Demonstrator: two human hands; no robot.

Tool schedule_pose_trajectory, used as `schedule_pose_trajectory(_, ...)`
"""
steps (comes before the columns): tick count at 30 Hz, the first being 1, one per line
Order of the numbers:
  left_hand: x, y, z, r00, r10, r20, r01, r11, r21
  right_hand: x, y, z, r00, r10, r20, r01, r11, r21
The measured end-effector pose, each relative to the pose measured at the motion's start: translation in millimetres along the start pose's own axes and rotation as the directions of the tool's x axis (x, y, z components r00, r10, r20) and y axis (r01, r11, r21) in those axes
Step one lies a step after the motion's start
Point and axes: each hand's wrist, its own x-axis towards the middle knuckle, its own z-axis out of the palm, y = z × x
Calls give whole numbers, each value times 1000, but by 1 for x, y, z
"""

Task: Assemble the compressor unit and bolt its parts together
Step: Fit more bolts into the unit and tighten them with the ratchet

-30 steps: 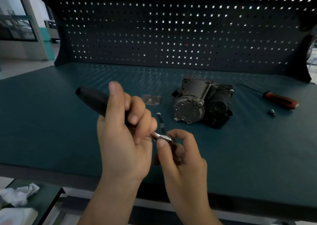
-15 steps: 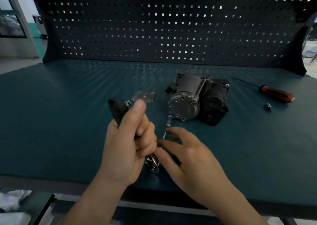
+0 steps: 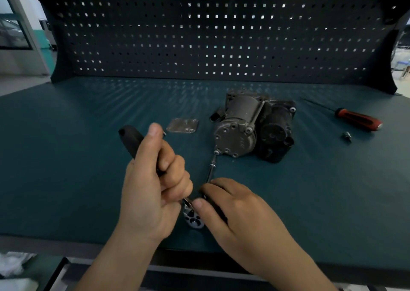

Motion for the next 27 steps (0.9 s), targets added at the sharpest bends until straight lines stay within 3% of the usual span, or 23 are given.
schedule_pose_trajectory(7,1,1,1,999,9,33,-8,1000,-12,0,0,-1,1000,8,14,-8,1000,9)
schedule_pose_trajectory(17,0,2,6,965,25,260,-52,994,99,1,0,-2,1000,-3,26,2,999,42)
schedule_pose_trajectory(24,0,-4,3,995,96,-12,-96,995,-13,-1,1,-4,1000,6,26,-7,999,49)
schedule_pose_trajectory(27,4,-5,2,995,94,-35,-95,995,-15,-2,1,-5,1000,-2,31,0,997,73)
